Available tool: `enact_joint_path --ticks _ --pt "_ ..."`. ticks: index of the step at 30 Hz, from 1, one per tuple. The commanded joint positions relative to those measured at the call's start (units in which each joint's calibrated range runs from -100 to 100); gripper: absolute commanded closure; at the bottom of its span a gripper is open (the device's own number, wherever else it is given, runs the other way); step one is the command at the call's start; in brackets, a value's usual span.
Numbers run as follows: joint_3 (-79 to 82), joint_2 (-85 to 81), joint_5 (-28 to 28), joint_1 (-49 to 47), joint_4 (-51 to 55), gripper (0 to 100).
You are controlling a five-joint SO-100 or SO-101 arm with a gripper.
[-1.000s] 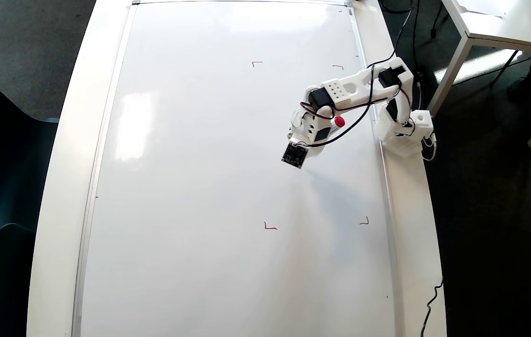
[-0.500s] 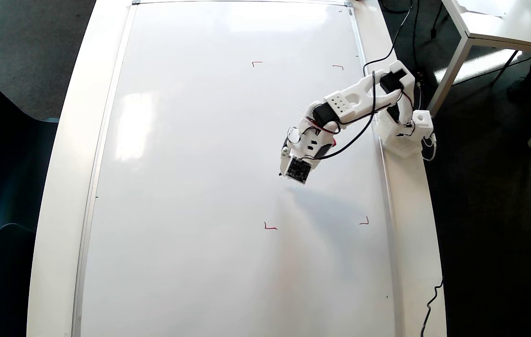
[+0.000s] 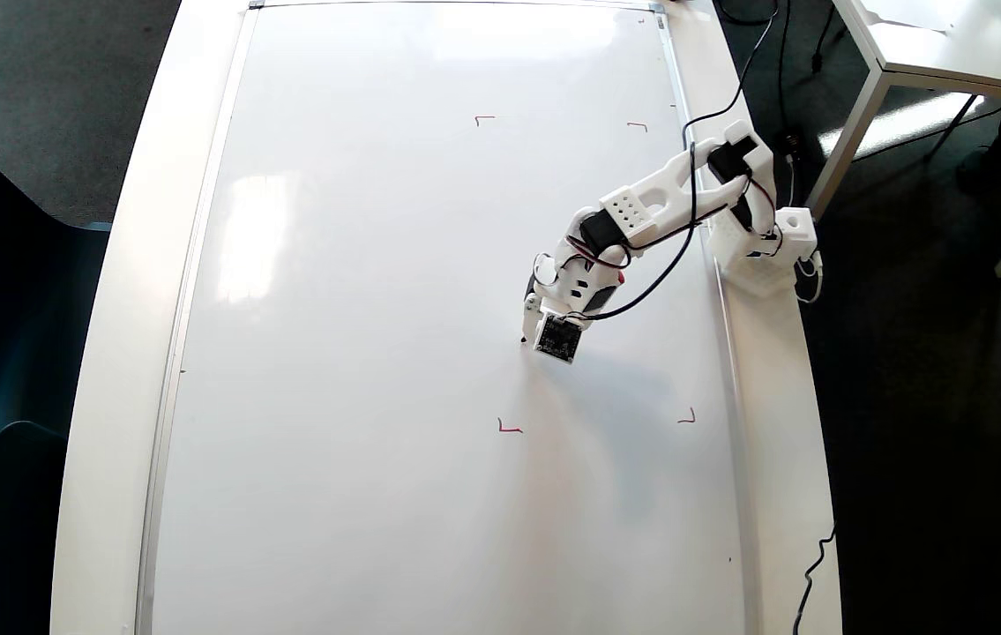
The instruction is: Draw on a whiteboard a robot head using a pen attached to the gripper
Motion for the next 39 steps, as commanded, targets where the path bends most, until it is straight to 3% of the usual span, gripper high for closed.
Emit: enact_joint_path --ticks 1,23,39 --pt "-1.1 -0.1 0.1 -1.1 -0.5 99" --pt "-0.2 -0.2 -0.1 -1.6 0.4 99" --pt "11.6 -7.5 -0.2 -2.7 2.6 99"
